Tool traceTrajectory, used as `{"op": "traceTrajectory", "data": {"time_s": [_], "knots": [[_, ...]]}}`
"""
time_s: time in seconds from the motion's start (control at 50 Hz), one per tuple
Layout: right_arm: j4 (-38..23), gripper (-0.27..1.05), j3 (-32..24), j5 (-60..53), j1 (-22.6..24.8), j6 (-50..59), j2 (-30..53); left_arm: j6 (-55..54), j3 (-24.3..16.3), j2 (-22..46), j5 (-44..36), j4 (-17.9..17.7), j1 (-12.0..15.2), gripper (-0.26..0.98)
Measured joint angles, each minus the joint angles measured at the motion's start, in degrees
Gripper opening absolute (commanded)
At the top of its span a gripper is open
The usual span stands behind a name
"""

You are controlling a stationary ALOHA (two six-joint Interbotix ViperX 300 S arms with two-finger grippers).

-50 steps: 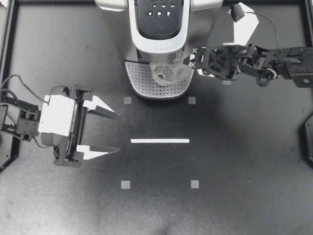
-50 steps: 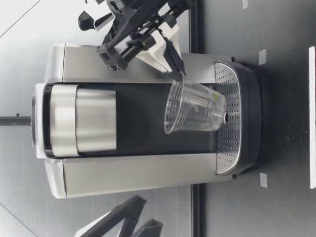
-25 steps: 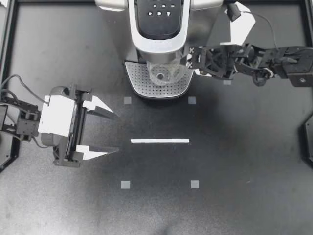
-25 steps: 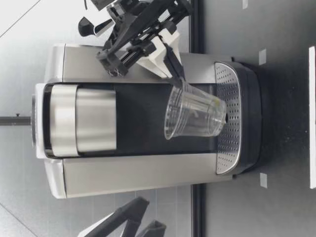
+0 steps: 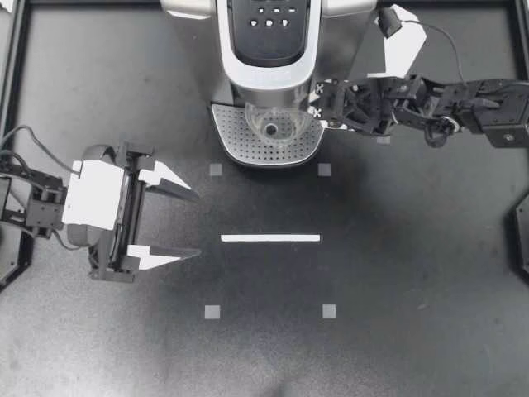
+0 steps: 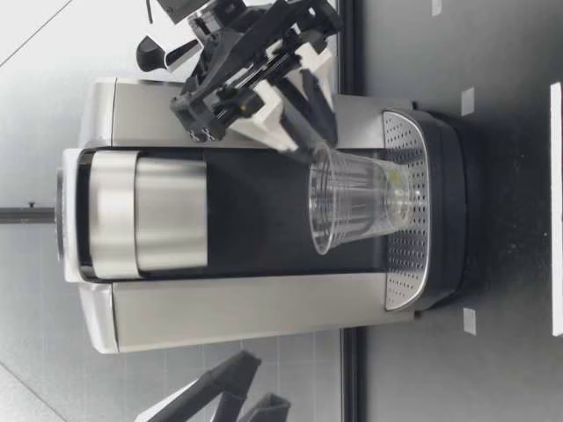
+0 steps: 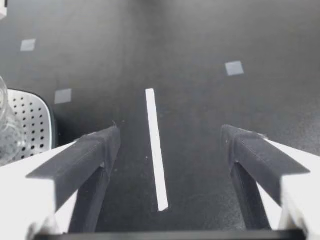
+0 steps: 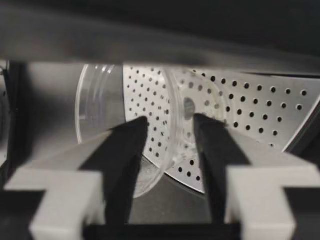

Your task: Place the coffee capsule inside the capsule container, then place the cup onto the center of the cup tray, then push the 'Hot Water' and 'Travel Mug' buttons.

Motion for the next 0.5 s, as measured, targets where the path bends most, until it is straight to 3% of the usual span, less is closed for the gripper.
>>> {"op": "traceTrajectory", "data": {"time_s": [0.5], "knots": [[-0.1,0.50,1.5,0.1,-0.1,-0.1,-4.0,-0.1,0.0,-0.4,0.0,0.0,-0.1,0.75]]}}
